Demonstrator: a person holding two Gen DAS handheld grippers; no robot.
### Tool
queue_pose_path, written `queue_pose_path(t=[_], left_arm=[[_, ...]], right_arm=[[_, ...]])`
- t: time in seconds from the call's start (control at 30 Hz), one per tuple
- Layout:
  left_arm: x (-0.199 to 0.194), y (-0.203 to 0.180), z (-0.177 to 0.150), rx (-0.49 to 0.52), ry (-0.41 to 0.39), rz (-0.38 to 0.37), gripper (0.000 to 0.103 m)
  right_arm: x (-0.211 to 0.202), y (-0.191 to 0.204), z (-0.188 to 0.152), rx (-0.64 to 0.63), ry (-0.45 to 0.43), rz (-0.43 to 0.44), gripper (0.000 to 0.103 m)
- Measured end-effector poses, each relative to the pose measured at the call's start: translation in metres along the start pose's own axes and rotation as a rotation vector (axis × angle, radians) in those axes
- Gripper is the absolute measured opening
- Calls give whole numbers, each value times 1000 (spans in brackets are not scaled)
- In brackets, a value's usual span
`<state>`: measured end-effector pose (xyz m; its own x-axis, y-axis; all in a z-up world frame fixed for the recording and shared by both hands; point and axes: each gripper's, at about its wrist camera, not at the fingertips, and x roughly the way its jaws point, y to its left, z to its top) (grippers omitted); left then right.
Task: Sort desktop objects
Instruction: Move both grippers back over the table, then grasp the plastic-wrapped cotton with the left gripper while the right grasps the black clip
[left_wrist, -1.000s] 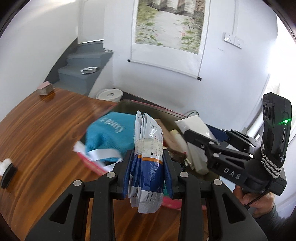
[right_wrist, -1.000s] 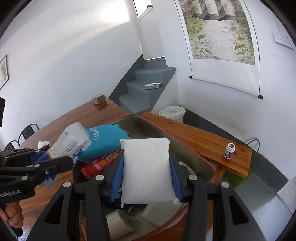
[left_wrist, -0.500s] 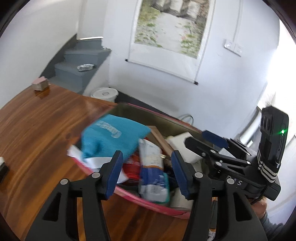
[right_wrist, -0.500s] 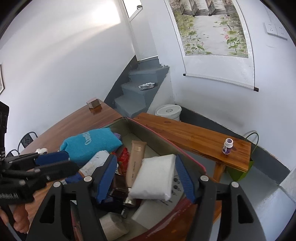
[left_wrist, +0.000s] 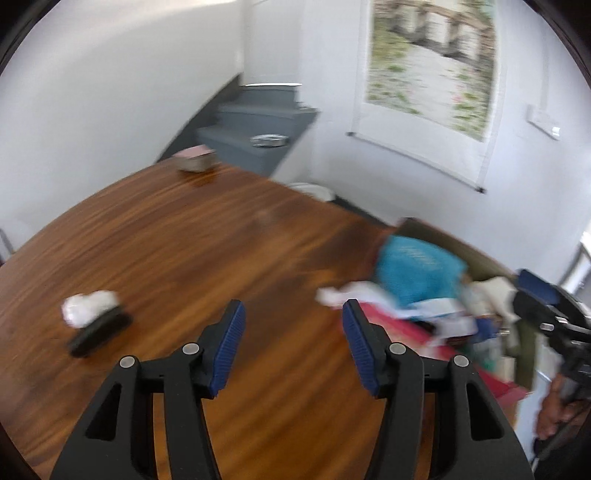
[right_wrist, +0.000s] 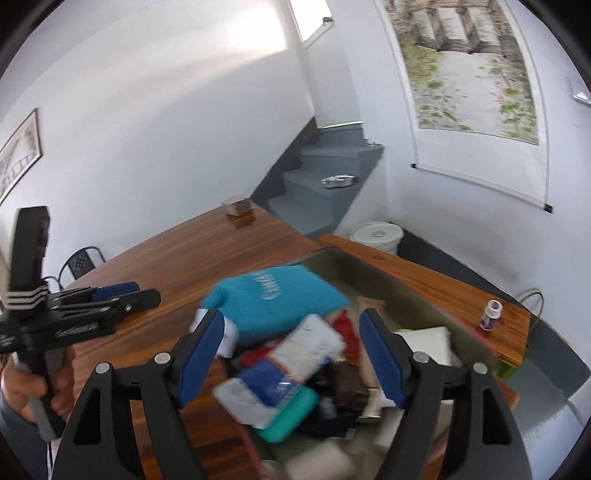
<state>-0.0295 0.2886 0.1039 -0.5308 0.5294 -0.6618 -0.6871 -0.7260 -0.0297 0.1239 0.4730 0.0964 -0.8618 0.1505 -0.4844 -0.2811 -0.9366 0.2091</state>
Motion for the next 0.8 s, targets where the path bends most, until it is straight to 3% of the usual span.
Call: queue_pose_path(t=[0.27,0.43,0.5,0.67,0.8], left_arm=[[10,124,-11,-188,30,187,59],[24,185,-19,-303,60,260,59],[32,206,-21,-362,71,248,59],[50,237,-25,-551,77,127,59],[68,243,-23,-615,84,121,59]], right_arm=[[22,53,-3,-81,43,99,80],[39,79,-8,-118,82,155,80],[44,87,-11,-128,96,174,80],[56,101,-15,-147,127,208,80],[65,113,-21,-172,149,224,80]])
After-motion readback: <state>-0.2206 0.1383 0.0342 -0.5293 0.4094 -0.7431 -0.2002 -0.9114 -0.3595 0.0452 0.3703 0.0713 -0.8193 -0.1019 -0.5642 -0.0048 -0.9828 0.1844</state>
